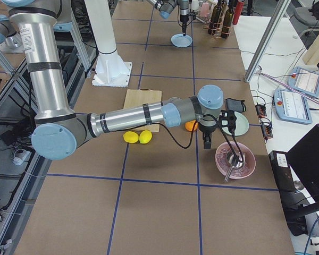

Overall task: Pick orange to plate
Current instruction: 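Move the left gripper to the rim of the light blue plate, then slide the plate to table center with left gripper while right arm approaches, then lower the right gripper onto the orange tangerine and close it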

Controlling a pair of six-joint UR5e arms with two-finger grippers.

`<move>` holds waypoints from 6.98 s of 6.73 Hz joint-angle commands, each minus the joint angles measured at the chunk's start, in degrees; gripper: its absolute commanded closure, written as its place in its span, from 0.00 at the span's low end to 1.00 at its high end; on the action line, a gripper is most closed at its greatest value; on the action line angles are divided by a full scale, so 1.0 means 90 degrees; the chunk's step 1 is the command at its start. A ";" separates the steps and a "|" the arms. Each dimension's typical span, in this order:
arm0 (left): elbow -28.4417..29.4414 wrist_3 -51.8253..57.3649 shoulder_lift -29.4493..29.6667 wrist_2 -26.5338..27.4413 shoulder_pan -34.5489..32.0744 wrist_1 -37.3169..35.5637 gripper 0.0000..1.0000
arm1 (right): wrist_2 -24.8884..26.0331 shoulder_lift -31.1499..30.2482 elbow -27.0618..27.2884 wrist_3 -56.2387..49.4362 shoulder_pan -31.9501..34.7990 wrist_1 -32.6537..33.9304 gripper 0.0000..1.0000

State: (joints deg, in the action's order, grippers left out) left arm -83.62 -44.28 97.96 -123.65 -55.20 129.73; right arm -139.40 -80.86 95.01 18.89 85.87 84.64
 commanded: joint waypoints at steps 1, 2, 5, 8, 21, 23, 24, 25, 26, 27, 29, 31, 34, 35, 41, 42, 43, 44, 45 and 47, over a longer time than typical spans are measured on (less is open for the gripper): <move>-0.0015 0.0018 -0.0005 -0.0001 0.0001 0.0000 0.74 | 0.0000 0.0001 0.0000 0.0000 0.0000 0.0000 0.00; -0.0006 0.0018 -0.0005 -0.0001 0.0001 0.0000 0.74 | 0.0000 0.0001 0.0010 0.0000 0.0000 0.0000 0.00; 0.0014 0.0027 -0.0005 0.0008 0.0010 0.0000 0.72 | -0.0010 0.0001 0.0078 0.0000 0.0000 0.0039 0.00; 0.0014 0.0018 0.0005 0.0008 0.0020 0.0000 0.72 | -0.0010 0.0001 0.0107 0.0000 0.0000 0.0059 0.00; -0.0816 -0.1846 0.1914 -0.1564 -0.0615 -0.1914 1.00 | 0.0629 0.0604 0.0019 0.1757 -0.1500 0.0000 0.00; -0.0739 -0.3811 0.2803 -0.0906 0.0444 -0.1865 1.00 | 0.1189 0.1033 -0.0019 0.2643 -0.2321 -0.0010 0.00; -0.0525 -0.4420 0.3126 0.0047 0.1272 -0.1682 1.00 | 0.1249 0.1171 -0.0078 0.2802 -0.2421 0.0000 0.00; 0.0076 -0.5044 0.3342 0.0695 0.1647 -0.0858 1.00 | 0.1250 0.1201 -0.0098 0.2813 -0.2442 0.0000 0.00; 0.0759 -0.5505 0.3586 0.1175 0.2057 -0.0212 1.00 | 0.1250 0.1202 -0.0127 0.2813 -0.2442 0.0000 0.00; 0.1027 -0.5519 0.3656 0.1770 0.2284 -0.0031 1.00 | 0.1250 0.1202 -0.0127 0.2813 -0.2442 0.0000 0.00; 0.1030 -0.5452 0.3609 0.1825 0.2345 -0.0010 1.00 | 0.1250 0.1202 -0.0127 0.2823 -0.2451 0.0000 0.00; 0.0496 -0.4741 0.3153 0.1176 0.1849 -0.0088 0.01 | 0.1250 0.1192 -0.0127 0.2823 -0.2451 0.0000 0.00; -0.0530 -0.3453 0.2827 0.0781 0.1262 -0.0834 0.00 | 0.1444 0.1153 -0.0535 0.2832 -0.2801 -0.0387 0.00; -0.0639 -0.3092 0.2837 0.0789 0.1202 -0.1052 0.00 | 0.1648 0.1114 -0.0731 0.3016 -0.3035 -0.0768 0.00; -0.0689 -0.3068 0.2817 0.0790 0.1026 -0.1045 0.00 | 0.2080 0.1105 -0.0937 0.2979 -0.3623 -0.0879 0.00; -0.0689 -0.3068 0.2807 0.0790 0.1026 -0.1045 0.00 | 0.2090 0.1085 -0.0947 0.2969 -0.3662 -0.0879 0.00; -0.0689 -0.3068 0.2807 0.0790 0.1026 -0.1045 0.00 | 0.2235 0.1094 -0.1083 0.2959 -0.3730 -0.0879 0.00; -0.0689 -0.3068 0.2798 0.0790 0.1026 -0.1045 0.00 | 0.2372 0.1123 -0.1316 0.2959 -0.3798 -0.1043 0.00; -0.0689 -0.3068 0.2788 0.0790 0.1026 -0.1045 0.00 | 0.2373 0.1143 -0.1444 0.2969 -0.3799 -0.1180 0.00; -0.0738 -0.3068 0.2710 0.0789 0.1026 -0.1035 0.00 | 0.2325 0.1192 -0.1329 0.2970 -0.3712 -0.1191 1.00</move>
State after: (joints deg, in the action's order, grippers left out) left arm -90.08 -71.89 122.57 -116.58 -45.97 120.39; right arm -118.27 -70.31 82.51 45.77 51.98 74.09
